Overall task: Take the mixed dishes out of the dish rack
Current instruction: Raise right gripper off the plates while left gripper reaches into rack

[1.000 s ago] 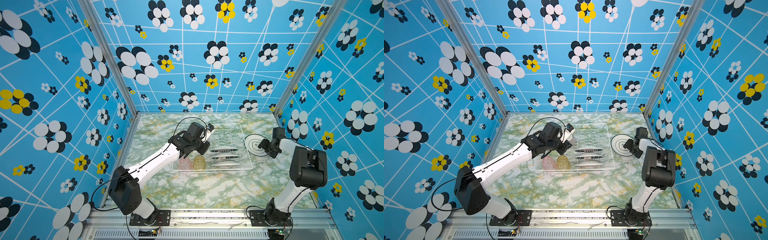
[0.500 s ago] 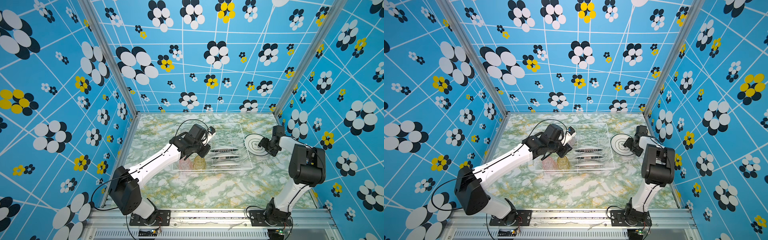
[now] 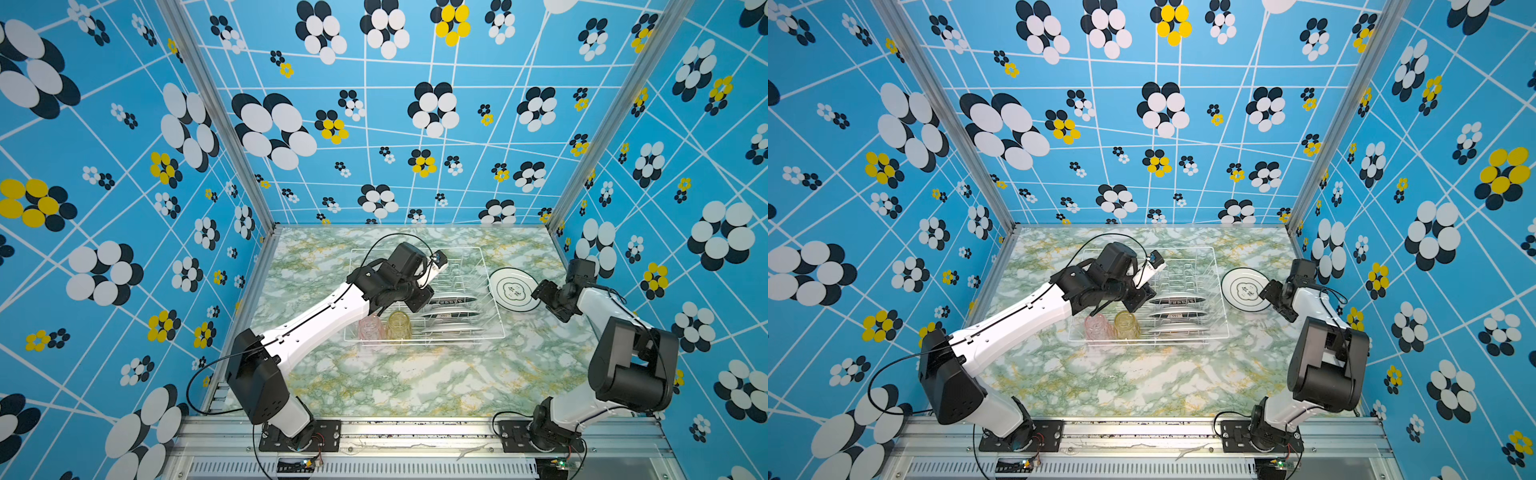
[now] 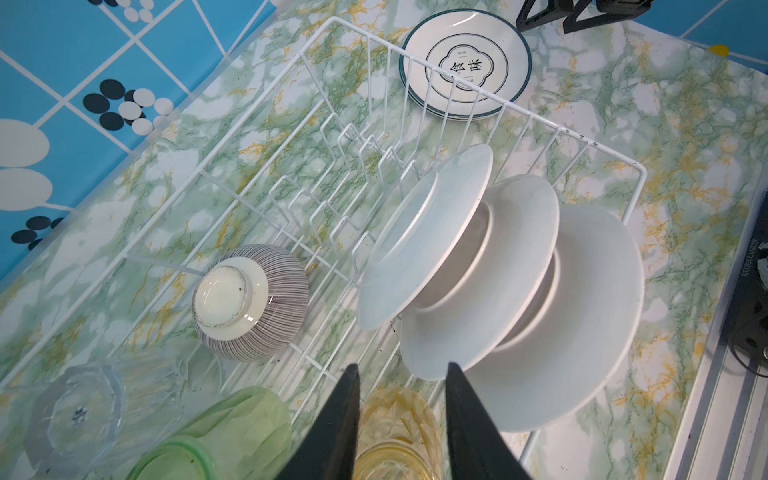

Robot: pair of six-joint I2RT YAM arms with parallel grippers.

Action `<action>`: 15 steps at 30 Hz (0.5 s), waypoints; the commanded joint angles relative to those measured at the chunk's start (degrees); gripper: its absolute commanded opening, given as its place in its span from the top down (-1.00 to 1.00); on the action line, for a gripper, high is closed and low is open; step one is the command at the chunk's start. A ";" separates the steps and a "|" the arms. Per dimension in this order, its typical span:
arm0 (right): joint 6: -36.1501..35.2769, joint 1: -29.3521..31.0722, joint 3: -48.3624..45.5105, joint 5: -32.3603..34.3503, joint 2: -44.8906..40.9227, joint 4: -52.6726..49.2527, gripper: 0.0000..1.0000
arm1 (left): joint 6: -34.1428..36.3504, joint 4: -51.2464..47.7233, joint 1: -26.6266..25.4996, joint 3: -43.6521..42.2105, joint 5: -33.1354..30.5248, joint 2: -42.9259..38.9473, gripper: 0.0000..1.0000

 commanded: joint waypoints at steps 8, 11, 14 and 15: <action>-2.90 5.17 -2.13 -4.81 -11.93 -5.87 -0.60 | 10.32 -8.87 -3.02 13.52 -0.73 12.96 0.29; -2.72 5.72 -2.40 -5.30 -14.68 -6.26 -0.60 | 11.26 -10.29 -3.44 16.12 -0.69 15.10 0.28; -2.78 5.82 -2.43 -5.43 -16.92 -6.67 -0.60 | 11.73 -11.31 -3.89 18.13 -0.47 17.05 0.29; -2.67 5.82 -2.52 -5.40 -17.59 -6.76 -0.60 | 11.92 -11.64 -4.12 18.77 -0.50 17.69 0.28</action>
